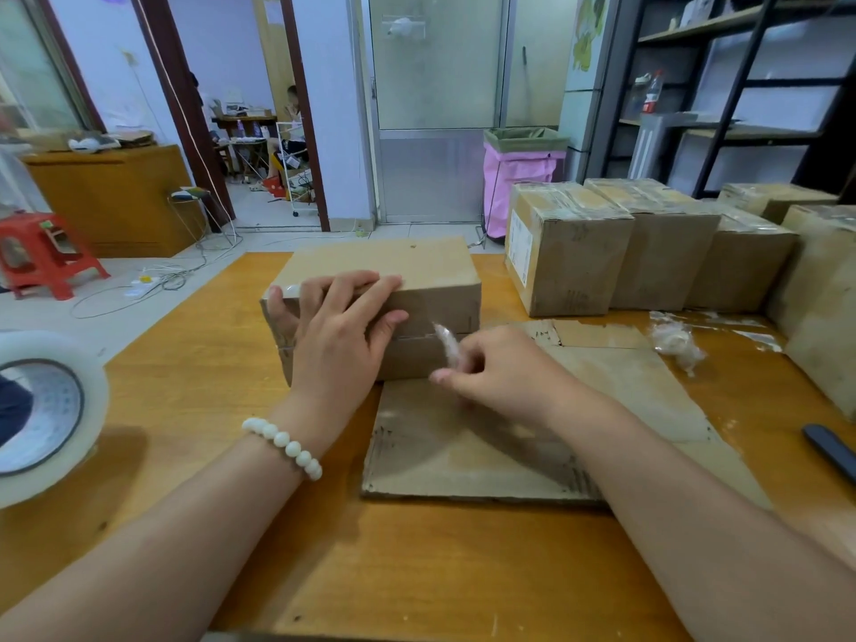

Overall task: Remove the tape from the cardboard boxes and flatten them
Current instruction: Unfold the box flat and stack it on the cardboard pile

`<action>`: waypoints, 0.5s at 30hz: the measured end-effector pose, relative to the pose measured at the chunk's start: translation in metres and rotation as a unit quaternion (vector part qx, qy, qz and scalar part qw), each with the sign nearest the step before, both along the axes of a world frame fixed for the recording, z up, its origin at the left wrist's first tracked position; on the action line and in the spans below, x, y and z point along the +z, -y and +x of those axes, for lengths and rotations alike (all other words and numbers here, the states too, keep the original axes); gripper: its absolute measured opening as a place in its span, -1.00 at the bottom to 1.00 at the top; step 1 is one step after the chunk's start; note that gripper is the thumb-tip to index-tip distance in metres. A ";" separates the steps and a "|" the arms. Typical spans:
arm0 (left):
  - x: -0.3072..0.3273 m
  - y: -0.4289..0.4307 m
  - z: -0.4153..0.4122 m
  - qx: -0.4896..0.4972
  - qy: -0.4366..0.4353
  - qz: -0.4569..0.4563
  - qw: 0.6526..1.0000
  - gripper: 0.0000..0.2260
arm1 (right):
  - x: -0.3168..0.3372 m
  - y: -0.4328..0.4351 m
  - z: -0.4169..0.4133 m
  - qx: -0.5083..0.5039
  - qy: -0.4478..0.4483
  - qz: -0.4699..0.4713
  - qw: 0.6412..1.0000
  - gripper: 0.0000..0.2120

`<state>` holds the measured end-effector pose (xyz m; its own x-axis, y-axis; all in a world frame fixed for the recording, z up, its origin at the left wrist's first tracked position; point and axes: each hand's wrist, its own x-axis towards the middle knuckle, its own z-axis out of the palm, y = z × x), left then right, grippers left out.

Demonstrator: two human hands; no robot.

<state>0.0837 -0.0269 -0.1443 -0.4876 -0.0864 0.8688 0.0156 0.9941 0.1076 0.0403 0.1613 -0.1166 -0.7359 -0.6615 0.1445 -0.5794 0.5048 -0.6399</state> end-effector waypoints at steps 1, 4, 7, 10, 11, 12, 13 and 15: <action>0.001 0.000 -0.001 -0.002 0.001 0.002 1.000 -0.67 | -0.002 0.002 0.004 0.026 0.012 0.015 0.999 -0.71; 0.001 0.000 -0.001 0.000 0.005 0.010 1.000 -0.66 | -0.003 0.005 0.005 0.035 0.031 0.018 0.999 -0.66; -0.001 0.002 -0.002 -0.009 0.013 0.019 1.000 -0.64 | 0.002 -0.001 0.000 -0.020 0.050 -0.011 0.999 -0.56; -0.003 0.005 -0.003 -0.021 0.020 0.018 0.999 -0.62 | 0.006 -0.007 -0.004 -0.075 0.048 -0.032 0.996 -0.49; -0.004 0.008 -0.003 -0.022 0.019 0.013 0.999 -0.61 | 0.007 -0.009 -0.006 -0.093 0.041 -0.041 0.994 -0.46; -0.005 0.010 -0.003 -0.023 0.016 0.009 1.000 -0.60 | 0.007 -0.010 -0.009 -0.110 0.039 -0.052 0.992 -0.43; -0.005 0.011 -0.003 -0.023 0.015 0.009 1.000 -0.60 | 0.007 -0.010 -0.012 -0.124 0.040 -0.062 0.990 -0.42; -0.005 0.013 -0.001 -0.023 0.009 0.023 0.999 -0.58 | 0.005 -0.010 -0.016 -0.139 0.044 -0.069 0.987 -0.42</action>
